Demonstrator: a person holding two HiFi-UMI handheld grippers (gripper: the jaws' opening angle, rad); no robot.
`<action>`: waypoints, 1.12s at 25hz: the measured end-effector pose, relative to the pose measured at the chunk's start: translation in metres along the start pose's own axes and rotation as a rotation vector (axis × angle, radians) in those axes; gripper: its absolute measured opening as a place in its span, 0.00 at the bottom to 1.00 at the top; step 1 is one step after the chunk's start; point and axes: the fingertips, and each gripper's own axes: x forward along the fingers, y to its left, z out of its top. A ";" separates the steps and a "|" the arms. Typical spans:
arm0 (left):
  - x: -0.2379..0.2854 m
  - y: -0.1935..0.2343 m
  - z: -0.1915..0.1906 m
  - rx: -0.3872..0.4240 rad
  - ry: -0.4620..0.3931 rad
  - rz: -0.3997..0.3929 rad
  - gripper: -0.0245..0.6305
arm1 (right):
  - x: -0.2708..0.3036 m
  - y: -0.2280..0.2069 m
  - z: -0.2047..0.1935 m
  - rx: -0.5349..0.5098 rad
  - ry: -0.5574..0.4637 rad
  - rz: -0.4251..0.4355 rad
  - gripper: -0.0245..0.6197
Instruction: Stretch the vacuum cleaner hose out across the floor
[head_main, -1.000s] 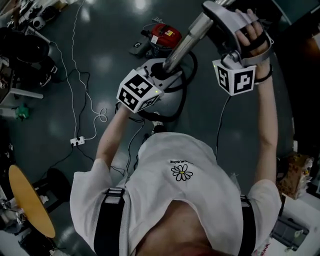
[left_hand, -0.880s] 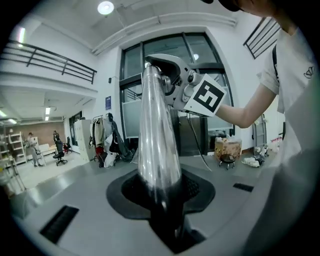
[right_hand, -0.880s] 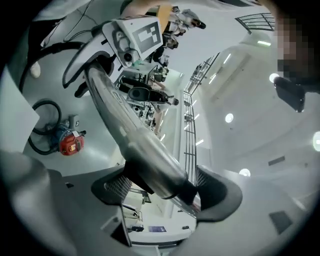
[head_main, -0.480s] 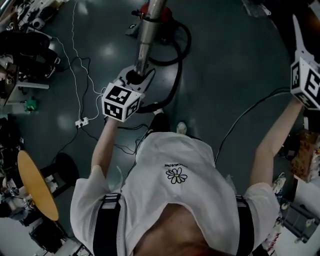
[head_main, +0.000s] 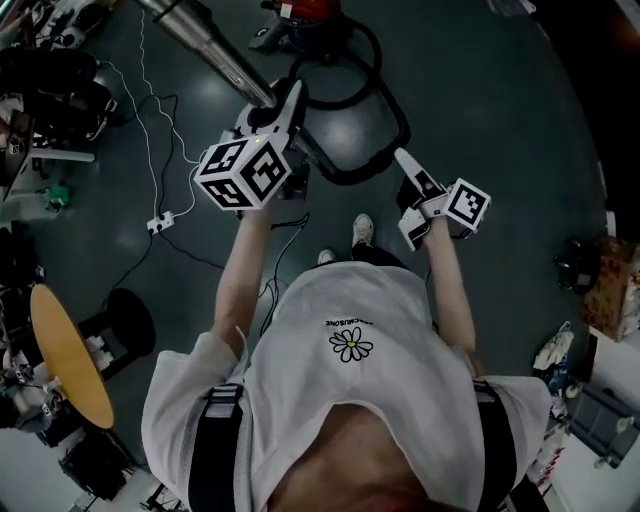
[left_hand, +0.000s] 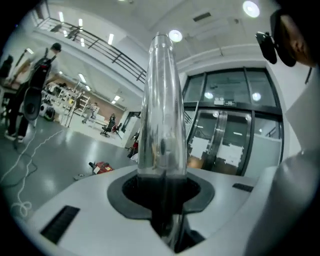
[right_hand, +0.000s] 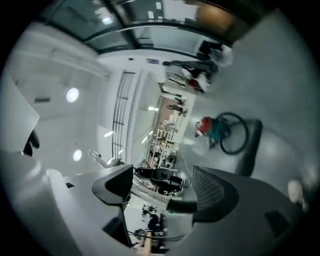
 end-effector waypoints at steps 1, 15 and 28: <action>-0.011 0.003 -0.001 -0.056 -0.018 0.008 0.20 | -0.003 -0.022 -0.031 0.107 0.006 -0.040 0.63; -0.145 -0.018 -0.029 -0.189 -0.057 -0.067 0.20 | 0.025 -0.018 -0.160 0.827 -0.383 0.274 0.62; -0.144 -0.059 -0.064 -0.022 0.104 -0.249 0.24 | 0.000 -0.021 -0.071 0.817 -0.611 0.226 0.18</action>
